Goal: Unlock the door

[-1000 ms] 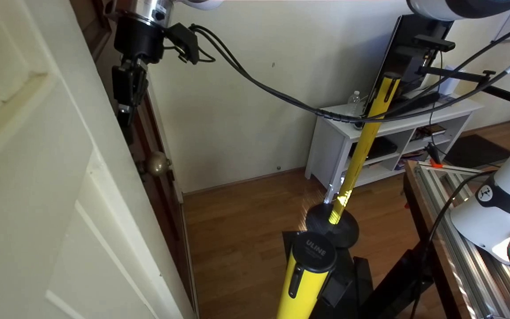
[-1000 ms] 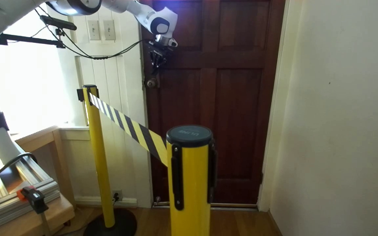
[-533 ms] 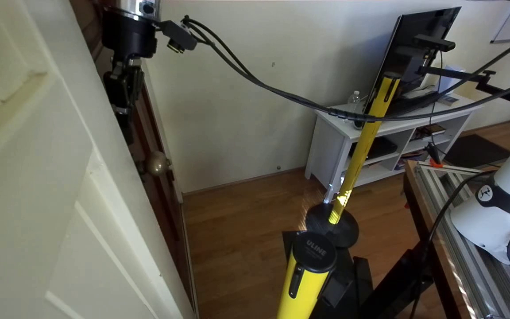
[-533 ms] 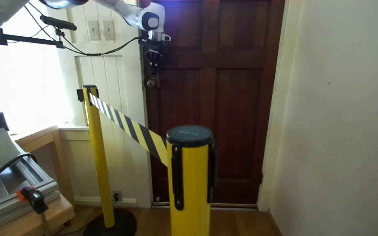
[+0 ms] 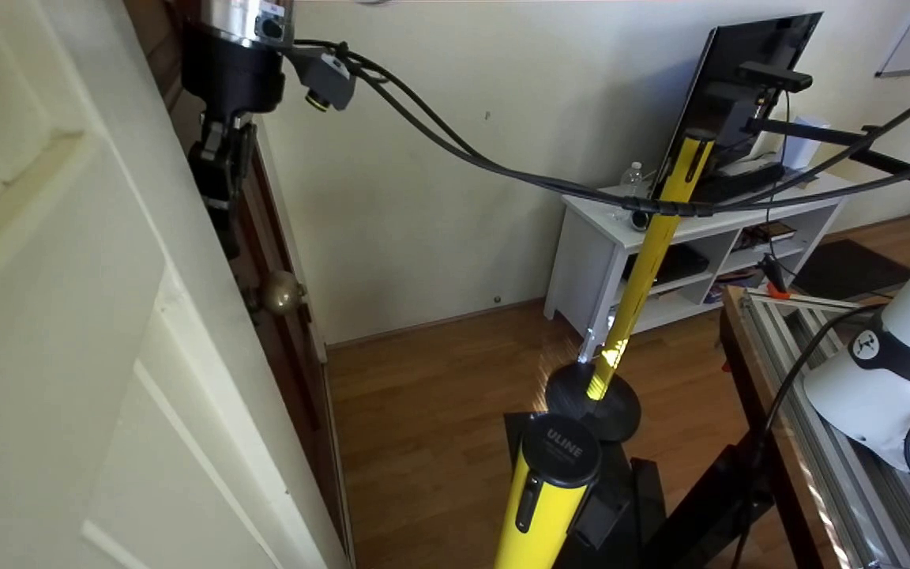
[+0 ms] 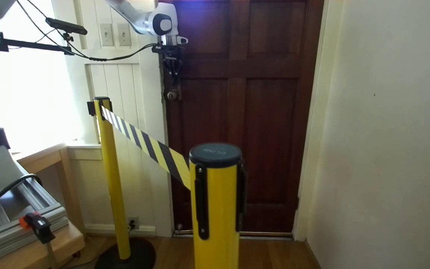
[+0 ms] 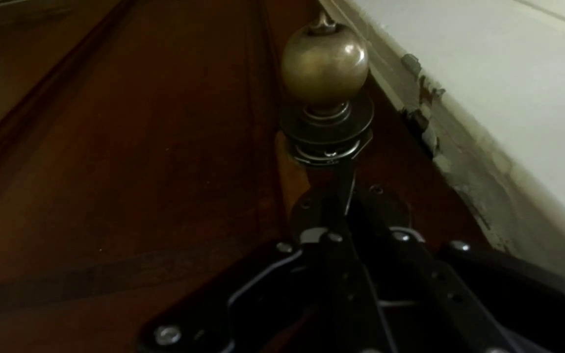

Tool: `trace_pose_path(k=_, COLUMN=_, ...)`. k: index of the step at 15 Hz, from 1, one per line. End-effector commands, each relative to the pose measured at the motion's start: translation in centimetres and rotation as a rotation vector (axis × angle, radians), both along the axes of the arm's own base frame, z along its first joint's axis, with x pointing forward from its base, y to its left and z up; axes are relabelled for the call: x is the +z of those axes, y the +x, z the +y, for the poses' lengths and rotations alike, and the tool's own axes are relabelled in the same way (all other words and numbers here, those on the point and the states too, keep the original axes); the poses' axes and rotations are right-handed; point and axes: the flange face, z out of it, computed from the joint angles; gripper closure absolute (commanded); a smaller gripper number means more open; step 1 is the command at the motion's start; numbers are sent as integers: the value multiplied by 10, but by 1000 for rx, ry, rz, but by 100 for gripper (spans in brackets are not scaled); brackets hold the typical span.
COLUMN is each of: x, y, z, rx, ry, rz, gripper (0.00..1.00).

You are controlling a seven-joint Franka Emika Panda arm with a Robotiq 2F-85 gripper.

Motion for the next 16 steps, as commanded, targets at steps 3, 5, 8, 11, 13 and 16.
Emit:
trace_pose_path(k=3, x=-24, y=-41, z=30, rx=59, ry=-31, rz=6, gripper=97)
trace_pose_path(k=5, x=-27, y=-49, z=32, rx=81, ry=-36, rz=-12, gripper=97)
trace_pose_path(k=8, x=-33, y=-61, z=35, rx=126, ry=-46, rz=-34, gripper=97)
trace_pose_path(k=11, x=-37, y=-71, z=39, rx=178, ry=-64, rz=-51, gripper=97)
trace_pose_path(k=13, x=-38, y=-76, z=42, rx=207, ry=-98, rz=-69, gripper=97)
trace_pose_path(k=16, x=-42, y=-84, z=46, rx=241, ry=-159, rz=-91, gripper=97)
